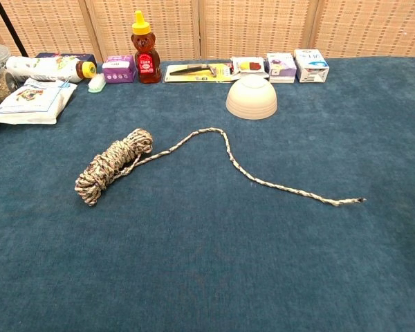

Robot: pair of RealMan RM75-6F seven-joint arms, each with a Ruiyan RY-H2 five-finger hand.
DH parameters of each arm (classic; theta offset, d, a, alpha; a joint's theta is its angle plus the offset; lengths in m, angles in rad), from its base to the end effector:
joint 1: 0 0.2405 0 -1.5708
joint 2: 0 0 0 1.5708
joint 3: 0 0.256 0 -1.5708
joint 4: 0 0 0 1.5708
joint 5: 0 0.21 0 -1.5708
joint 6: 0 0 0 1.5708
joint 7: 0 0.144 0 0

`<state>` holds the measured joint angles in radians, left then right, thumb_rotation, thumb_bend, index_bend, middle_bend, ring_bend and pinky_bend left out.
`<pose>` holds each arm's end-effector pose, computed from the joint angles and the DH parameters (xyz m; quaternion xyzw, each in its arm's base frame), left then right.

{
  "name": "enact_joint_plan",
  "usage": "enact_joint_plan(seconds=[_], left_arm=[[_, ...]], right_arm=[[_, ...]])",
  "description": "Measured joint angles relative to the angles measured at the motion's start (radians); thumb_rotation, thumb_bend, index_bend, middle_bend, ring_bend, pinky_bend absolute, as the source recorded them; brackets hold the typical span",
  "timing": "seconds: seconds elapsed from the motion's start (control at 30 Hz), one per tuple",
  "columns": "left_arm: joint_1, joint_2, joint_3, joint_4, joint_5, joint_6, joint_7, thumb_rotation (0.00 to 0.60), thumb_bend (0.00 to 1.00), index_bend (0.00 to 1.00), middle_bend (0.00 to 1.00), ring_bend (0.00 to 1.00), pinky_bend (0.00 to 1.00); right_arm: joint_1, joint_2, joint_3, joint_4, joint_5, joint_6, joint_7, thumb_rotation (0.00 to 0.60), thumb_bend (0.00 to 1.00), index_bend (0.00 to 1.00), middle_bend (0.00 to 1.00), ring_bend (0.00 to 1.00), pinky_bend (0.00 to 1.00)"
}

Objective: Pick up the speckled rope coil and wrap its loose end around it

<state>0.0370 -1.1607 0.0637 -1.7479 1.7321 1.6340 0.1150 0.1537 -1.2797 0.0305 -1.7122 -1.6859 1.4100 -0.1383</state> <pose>-0.2667 0.1194 0.1338 -0.6078 -0.3836 -0.4329 0.5441 -0.2368 -0.1866 0.0853 0.6595 -0.3719 0.4525 0.4712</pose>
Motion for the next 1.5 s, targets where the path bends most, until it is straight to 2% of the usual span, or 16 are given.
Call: enact_joint_plan(seconds=[0.23,0.4,0.67,1.17,1.5], left_arm=[[-0.013,-0.002,-0.014,-0.009,-0.026,-0.023,0.011,0.6,0.09,0.0,0.0,0.0,0.0],[-0.017,-0.003,-0.02,-0.01,-0.041,-0.033,0.013,0.6,0.09,0.0,0.0,0.0,0.0],[-0.025,-0.006,-0.023,-0.012,-0.057,-0.053,0.023,0.6,0.09,0.0,0.0,0.0,0.0],[-0.028,-0.005,-0.031,-0.014,-0.075,-0.056,0.021,0.6,0.09,0.0,0.0,0.0,0.0],[-0.031,-0.007,-0.038,-0.016,-0.089,-0.061,0.024,0.6,0.09,0.0,0.0,0.0,0.0]], right_arm=[[0.052,-0.054,0.019,-0.042,0.082,-0.11,-0.106,0.6,0.21,0.46,0.0,0.0,0.0],[0.089,-0.121,0.042,-0.043,0.178,-0.182,-0.18,0.6,0.22,0.45,0.0,0.0,0.0],[0.158,-0.262,0.089,-0.012,0.341,-0.277,-0.272,0.6,0.33,0.46,0.0,0.0,0.0],[0.264,-0.436,0.154,0.153,0.51,-0.347,-0.334,0.6,0.35,0.47,0.0,0.0,0.0],[0.304,-0.491,0.176,0.215,0.567,-0.359,-0.332,0.6,0.37,0.47,0.0,0.0,0.0]])
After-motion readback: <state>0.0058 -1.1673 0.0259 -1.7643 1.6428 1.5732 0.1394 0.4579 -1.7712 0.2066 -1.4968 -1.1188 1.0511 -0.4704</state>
